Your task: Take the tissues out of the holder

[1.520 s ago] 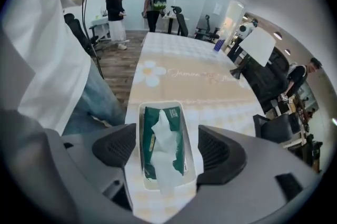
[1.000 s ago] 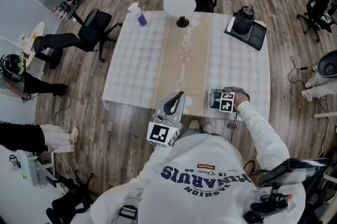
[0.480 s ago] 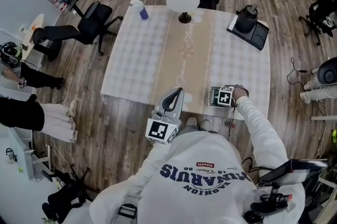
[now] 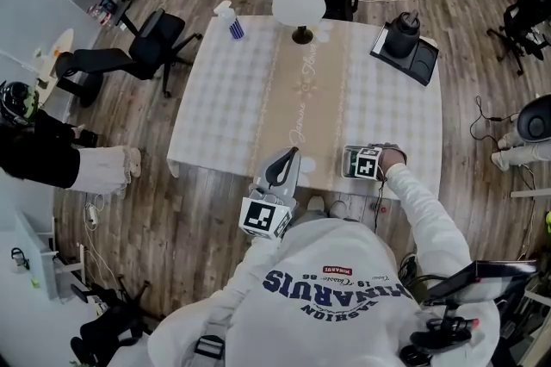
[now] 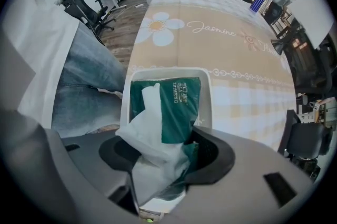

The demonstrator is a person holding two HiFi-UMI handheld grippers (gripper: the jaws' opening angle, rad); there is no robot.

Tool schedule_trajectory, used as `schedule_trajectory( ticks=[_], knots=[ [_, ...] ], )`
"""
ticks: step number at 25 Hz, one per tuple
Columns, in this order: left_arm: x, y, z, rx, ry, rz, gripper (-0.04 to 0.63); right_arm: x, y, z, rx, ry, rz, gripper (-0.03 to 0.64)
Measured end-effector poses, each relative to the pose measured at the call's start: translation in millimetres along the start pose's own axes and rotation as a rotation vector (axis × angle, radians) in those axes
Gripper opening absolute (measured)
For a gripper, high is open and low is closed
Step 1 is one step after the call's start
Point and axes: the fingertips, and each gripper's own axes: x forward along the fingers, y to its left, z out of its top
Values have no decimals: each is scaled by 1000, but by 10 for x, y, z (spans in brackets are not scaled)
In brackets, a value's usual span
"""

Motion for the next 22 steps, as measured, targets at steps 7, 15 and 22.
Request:
schedule_trajectory(
  ticks=[7,15,22],
  knots=[
    [15,-50,7,4,-6,-14,5,-56,-22,-34,14,-10,-31,238],
    [54,-42,21,8,-7,-22,5,-405,-108,-60,29,-43,-75,236],
    [156,-87,34,21,-8,-58,5,-1016,-47,-140,18,-33,-70,236]
  ],
)
